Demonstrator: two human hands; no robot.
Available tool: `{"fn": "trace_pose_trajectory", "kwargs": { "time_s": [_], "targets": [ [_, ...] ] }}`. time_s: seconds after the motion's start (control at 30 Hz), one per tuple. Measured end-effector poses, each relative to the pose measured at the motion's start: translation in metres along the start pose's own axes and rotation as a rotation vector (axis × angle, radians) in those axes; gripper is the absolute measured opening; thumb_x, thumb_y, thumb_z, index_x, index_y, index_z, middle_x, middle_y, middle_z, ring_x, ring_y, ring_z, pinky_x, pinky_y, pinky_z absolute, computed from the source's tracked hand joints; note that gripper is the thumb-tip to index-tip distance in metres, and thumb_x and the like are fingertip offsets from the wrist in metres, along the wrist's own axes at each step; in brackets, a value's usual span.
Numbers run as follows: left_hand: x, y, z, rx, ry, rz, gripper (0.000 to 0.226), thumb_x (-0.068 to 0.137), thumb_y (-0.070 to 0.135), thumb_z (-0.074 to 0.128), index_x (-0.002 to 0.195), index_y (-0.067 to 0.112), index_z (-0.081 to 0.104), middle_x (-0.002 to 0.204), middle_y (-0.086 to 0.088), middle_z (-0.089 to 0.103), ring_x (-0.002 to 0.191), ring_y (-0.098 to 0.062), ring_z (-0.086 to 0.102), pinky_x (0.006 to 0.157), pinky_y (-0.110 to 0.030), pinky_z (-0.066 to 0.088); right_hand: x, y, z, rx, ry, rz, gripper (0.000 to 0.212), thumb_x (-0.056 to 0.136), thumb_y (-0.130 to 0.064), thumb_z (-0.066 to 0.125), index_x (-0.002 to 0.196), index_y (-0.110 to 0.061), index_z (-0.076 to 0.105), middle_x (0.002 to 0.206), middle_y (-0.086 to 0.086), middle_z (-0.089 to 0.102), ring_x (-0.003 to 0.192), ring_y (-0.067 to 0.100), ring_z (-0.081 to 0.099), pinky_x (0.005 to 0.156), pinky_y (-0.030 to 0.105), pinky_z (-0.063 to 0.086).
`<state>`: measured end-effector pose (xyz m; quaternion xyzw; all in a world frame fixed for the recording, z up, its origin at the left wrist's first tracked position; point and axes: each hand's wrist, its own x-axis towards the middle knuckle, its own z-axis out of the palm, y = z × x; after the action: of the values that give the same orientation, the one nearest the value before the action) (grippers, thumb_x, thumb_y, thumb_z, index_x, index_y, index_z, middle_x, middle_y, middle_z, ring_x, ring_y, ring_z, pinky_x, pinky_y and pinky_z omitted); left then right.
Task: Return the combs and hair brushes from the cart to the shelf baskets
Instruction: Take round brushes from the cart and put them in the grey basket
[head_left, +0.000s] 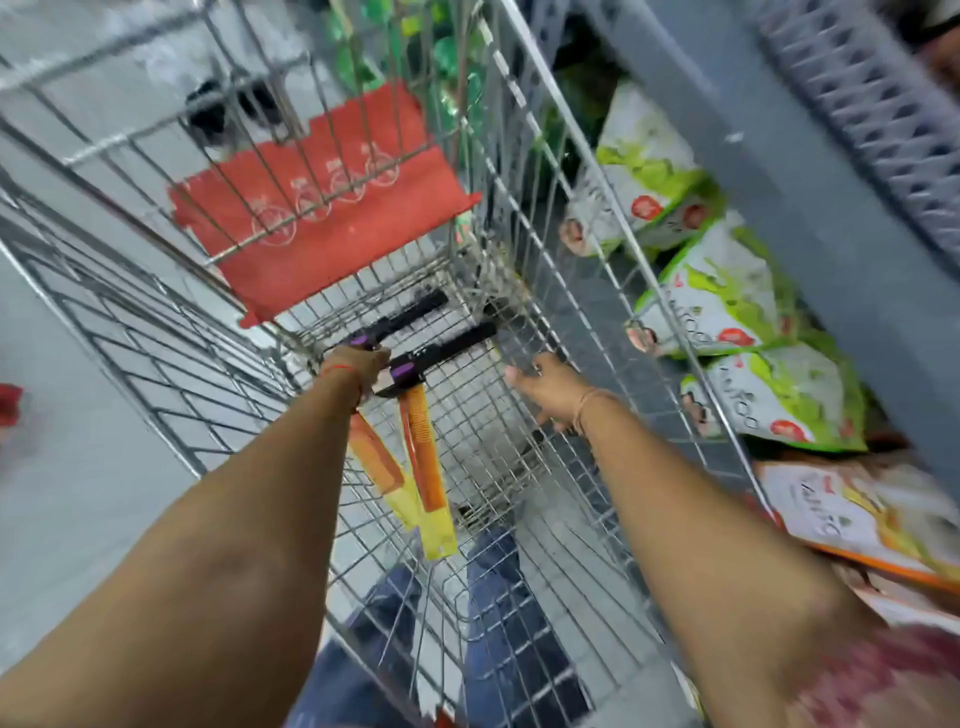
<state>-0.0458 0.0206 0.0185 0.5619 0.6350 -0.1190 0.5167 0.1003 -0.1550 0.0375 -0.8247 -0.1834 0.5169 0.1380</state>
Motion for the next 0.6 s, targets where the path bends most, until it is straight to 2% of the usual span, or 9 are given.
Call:
{"fn": "trace_pose_trajectory", "kwargs": {
  "time_s": [0.03, 0.07, 0.13, 0.17, 0.2, 0.27, 0.33, 0.47, 0.6],
  "targets": [
    [0.006, -0.010, 0.003, 0.044, 0.025, -0.057, 0.042, 0.088, 0.026, 0.059, 0.114, -0.006, 0.059, 0.098, -0.019, 0.059, 0.066, -0.027, 0.055, 0.064, -0.028, 0.049, 0.011, 0.008, 0.007, -0.040, -0.023, 0.049, 0.070, 0.091, -0.048, 0.044, 0.144, -0.013, 0.014, 0.142, 0.015, 0.040, 0.097, 0.027, 0.058, 0.064, 0.028, 0.048],
    [0.009, -0.017, 0.013, 0.041, 0.027, -0.103, 0.035, 0.086, 0.027, 0.062, 0.100, -0.006, 0.062, 0.089, -0.020, 0.059, 0.064, -0.027, 0.053, 0.065, -0.032, 0.045, 0.024, 0.012, 0.014, -0.085, -0.038, 0.068, 0.072, 0.090, -0.049, 0.046, 0.144, -0.013, 0.015, 0.145, 0.014, 0.037, 0.111, 0.032, 0.055, 0.078, 0.035, 0.052],
    [0.017, -0.033, 0.038, 0.014, 0.065, -0.165, 0.027, 0.085, 0.024, 0.064, 0.073, 0.000, 0.057, 0.072, -0.019, 0.056, 0.058, -0.025, 0.045, 0.057, -0.029, 0.039, 0.050, 0.012, 0.025, -0.217, -0.008, 0.026, 0.067, 0.090, -0.044, 0.050, 0.143, -0.013, 0.023, 0.152, 0.013, 0.028, 0.134, 0.036, 0.036, 0.108, 0.048, 0.038],
    [0.017, -0.036, 0.049, -0.017, 0.087, -0.199, 0.024, 0.085, 0.021, 0.064, 0.075, 0.001, 0.056, 0.077, -0.023, 0.060, 0.061, -0.026, 0.047, 0.057, -0.030, 0.040, 0.060, 0.007, 0.029, -0.293, 0.029, -0.036, 0.060, 0.091, -0.039, 0.050, 0.140, -0.013, 0.028, 0.151, 0.013, 0.029, 0.135, 0.036, 0.034, 0.111, 0.050, 0.034],
    [0.018, -0.041, 0.062, -0.081, 0.150, -0.214, 0.020, 0.086, 0.020, 0.062, 0.088, 0.000, 0.058, 0.093, -0.028, 0.064, 0.071, -0.028, 0.053, 0.062, -0.032, 0.043, 0.069, -0.002, 0.032, -0.354, 0.079, -0.121, 0.053, 0.092, -0.033, 0.050, 0.138, -0.013, 0.032, 0.148, 0.014, 0.032, 0.131, 0.036, 0.038, 0.108, 0.048, 0.038],
    [0.016, -0.046, 0.079, -0.122, 0.333, -0.222, 0.030, 0.092, 0.016, 0.051, 0.118, 0.001, 0.052, 0.129, -0.026, 0.055, 0.108, -0.034, 0.055, 0.088, -0.038, 0.045, 0.083, -0.028, 0.040, -0.419, 0.159, -0.287, 0.045, 0.095, -0.026, 0.045, 0.137, -0.017, 0.034, 0.136, 0.017, 0.044, 0.117, 0.034, 0.051, 0.088, 0.038, 0.047],
    [0.018, -0.040, 0.082, -0.037, 0.489, -0.171, 0.043, 0.094, 0.014, 0.040, 0.135, 0.001, 0.041, 0.145, -0.021, 0.041, 0.134, -0.034, 0.036, 0.111, -0.037, 0.029, 0.101, -0.053, 0.056, -0.418, 0.113, -0.364, 0.046, 0.096, -0.027, 0.043, 0.140, -0.023, 0.030, 0.126, 0.019, 0.055, 0.106, 0.034, 0.058, 0.075, 0.033, 0.046],
    [0.059, -0.030, 0.052, 0.129, 0.615, 0.007, 0.044, 0.089, 0.009, 0.041, 0.133, 0.006, 0.046, 0.140, -0.019, 0.044, 0.131, -0.032, 0.039, 0.107, -0.034, 0.028, 0.126, -0.075, 0.100, -0.179, -0.186, -0.117, 0.061, 0.093, -0.046, 0.041, 0.145, -0.031, 0.014, 0.141, 0.022, 0.042, 0.110, 0.039, 0.057, 0.092, 0.045, 0.051],
    [0.108, -0.013, 0.023, 0.517, 0.341, 0.125, 0.045, 0.091, 0.009, 0.045, 0.136, 0.007, 0.044, 0.142, -0.020, 0.044, 0.132, -0.035, 0.040, 0.110, -0.041, 0.035, 0.133, -0.061, 0.128, 0.045, -0.038, -0.040, 0.048, 0.092, -0.038, 0.048, 0.134, -0.018, 0.041, 0.139, 0.024, 0.035, 0.114, 0.038, 0.052, 0.095, 0.033, 0.043]
  ]
}}
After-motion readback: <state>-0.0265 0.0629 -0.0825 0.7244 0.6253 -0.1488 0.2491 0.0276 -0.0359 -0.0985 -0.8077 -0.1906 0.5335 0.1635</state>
